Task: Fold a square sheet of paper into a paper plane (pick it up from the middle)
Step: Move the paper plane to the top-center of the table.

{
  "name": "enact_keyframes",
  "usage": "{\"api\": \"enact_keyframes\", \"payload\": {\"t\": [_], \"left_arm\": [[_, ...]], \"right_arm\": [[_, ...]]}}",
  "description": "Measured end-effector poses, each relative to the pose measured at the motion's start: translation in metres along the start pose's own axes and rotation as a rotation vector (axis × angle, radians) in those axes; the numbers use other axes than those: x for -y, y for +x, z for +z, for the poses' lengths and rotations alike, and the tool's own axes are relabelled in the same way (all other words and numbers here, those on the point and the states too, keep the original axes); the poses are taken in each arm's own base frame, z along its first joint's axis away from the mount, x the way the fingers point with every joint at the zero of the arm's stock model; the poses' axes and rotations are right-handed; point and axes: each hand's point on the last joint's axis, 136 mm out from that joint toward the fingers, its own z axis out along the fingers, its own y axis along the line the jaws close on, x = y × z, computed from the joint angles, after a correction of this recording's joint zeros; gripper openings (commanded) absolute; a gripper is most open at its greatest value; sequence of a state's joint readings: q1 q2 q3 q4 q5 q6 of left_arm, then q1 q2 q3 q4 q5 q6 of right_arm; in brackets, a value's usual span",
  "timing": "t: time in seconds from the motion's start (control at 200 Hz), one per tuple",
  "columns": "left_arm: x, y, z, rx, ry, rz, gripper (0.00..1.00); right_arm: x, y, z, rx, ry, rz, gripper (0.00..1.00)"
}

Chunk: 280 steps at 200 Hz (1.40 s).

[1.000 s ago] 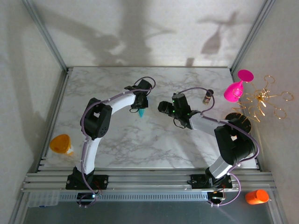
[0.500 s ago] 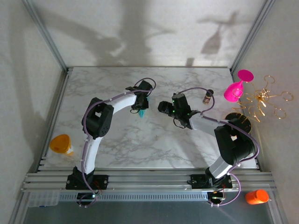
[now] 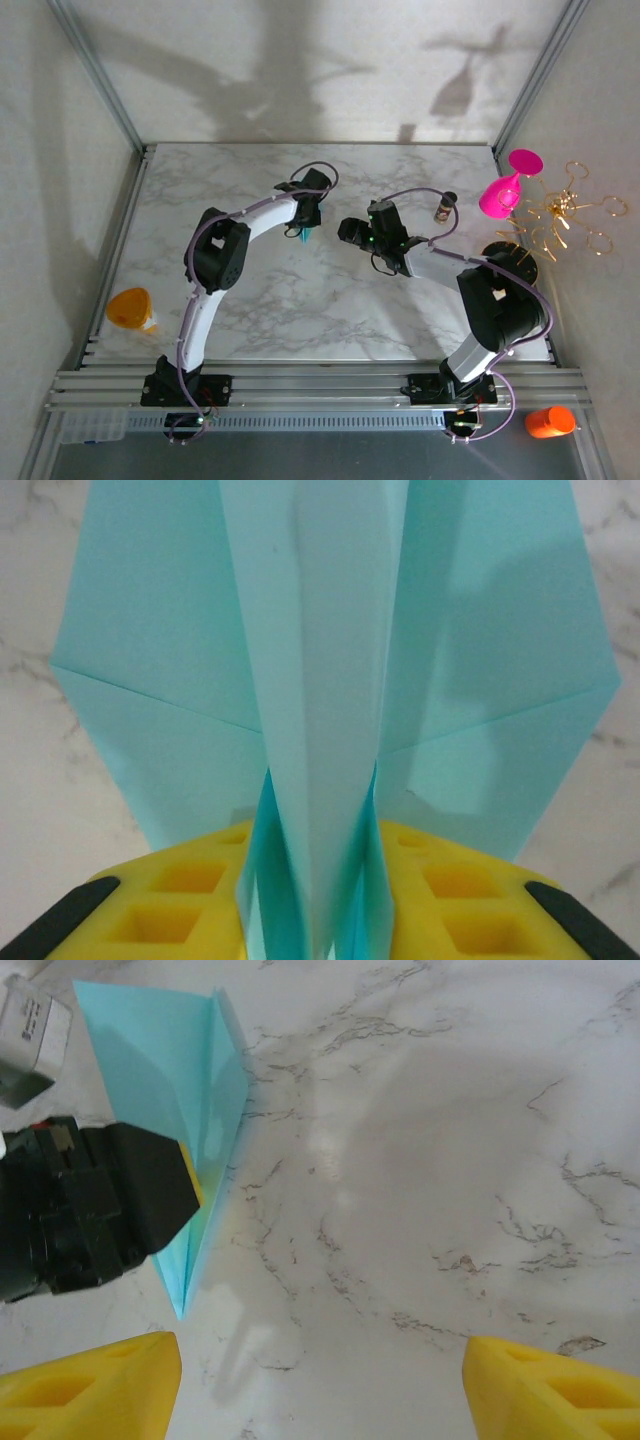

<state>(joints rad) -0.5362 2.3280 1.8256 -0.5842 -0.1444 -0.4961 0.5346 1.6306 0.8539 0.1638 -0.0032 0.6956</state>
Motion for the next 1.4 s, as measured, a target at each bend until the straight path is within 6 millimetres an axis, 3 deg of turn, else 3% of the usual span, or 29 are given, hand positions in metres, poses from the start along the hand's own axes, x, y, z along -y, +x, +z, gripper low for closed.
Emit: {"api": "enact_keyframes", "payload": {"t": [0.421,0.756,0.876,1.006,1.182,1.302,1.402], "left_arm": [[0.005,-0.009,0.005,0.038,-0.028,0.035,0.31],[0.004,-0.01,0.001,0.034,-0.033,0.028,0.41],[0.005,-0.015,-0.009,0.048,-0.022,0.009,0.43],[0.006,-0.033,-0.043,0.1,0.014,-0.023,0.45],[0.0,-0.063,-0.114,0.222,0.082,-0.084,0.51],[-0.021,-0.08,-0.168,0.341,0.115,-0.148,0.59],[-0.056,-0.085,-0.207,0.45,0.116,-0.222,0.74]], "right_arm": [[0.002,0.003,0.002,-0.009,0.008,0.0,0.81],[0.003,0.002,0.002,-0.007,0.01,0.0,0.86],[0.003,0.002,0.002,-0.007,0.01,0.0,0.87],[0.003,0.001,0.002,-0.002,0.013,0.0,0.89],[-0.001,-0.011,-0.012,0.037,0.02,-0.015,0.94],[-0.007,-0.032,-0.032,0.114,0.036,-0.049,0.99],[-0.011,-0.057,-0.055,0.216,0.056,-0.093,0.99]]}}
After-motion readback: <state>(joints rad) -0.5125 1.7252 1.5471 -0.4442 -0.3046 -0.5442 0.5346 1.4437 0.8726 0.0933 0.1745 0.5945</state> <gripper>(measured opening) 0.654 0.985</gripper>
